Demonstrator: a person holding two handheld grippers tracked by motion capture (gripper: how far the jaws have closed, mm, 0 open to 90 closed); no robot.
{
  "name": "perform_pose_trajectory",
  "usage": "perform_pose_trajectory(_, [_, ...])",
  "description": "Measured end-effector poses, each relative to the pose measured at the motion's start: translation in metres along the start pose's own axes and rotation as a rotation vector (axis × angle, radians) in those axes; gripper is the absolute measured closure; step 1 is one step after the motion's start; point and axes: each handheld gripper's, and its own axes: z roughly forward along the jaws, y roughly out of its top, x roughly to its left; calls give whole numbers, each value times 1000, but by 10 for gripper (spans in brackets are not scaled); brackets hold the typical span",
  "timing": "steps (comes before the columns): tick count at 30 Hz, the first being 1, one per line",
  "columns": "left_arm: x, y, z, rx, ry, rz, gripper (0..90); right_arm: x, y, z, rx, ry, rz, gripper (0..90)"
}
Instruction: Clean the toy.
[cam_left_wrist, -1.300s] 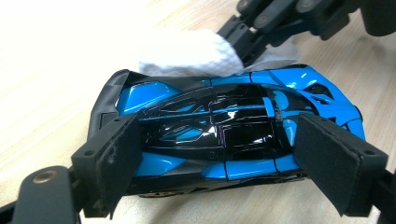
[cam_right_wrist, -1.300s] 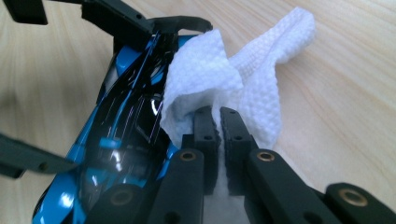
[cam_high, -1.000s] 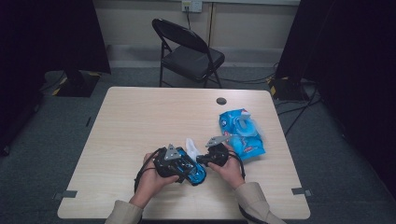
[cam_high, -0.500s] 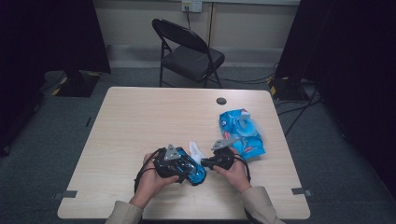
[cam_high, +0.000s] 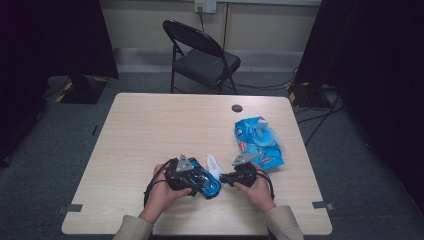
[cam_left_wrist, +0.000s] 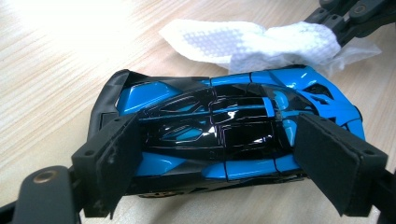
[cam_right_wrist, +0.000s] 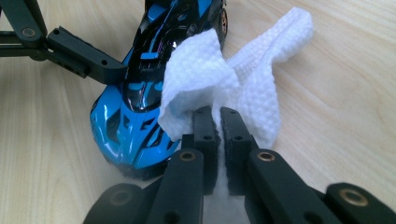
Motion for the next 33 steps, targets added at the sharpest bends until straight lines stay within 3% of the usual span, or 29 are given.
perform_pose_trajectory(14, [0, 0, 0, 5, 0, 6, 151, 2, -8, -12, 9, 15, 22, 875])
perform_pose_trajectory(18, [0, 0, 0, 4, 1, 5, 151, 2, -5, -20, -17, 17, 39, 875])
perform_pose_trajectory(26, [0, 0, 0, 2, 1, 5, 151, 0, 16, -30, -117, 0, 49, 876])
perform_pose_trajectory(31, [1, 0, 0, 3, 1, 7, 152, -4, 37, -18, -154, -29, 60, 875])
perform_pose_trajectory(33, [1, 0, 0, 2, 0, 7, 152, -8, 50, -2, -151, -49, 70, 875])
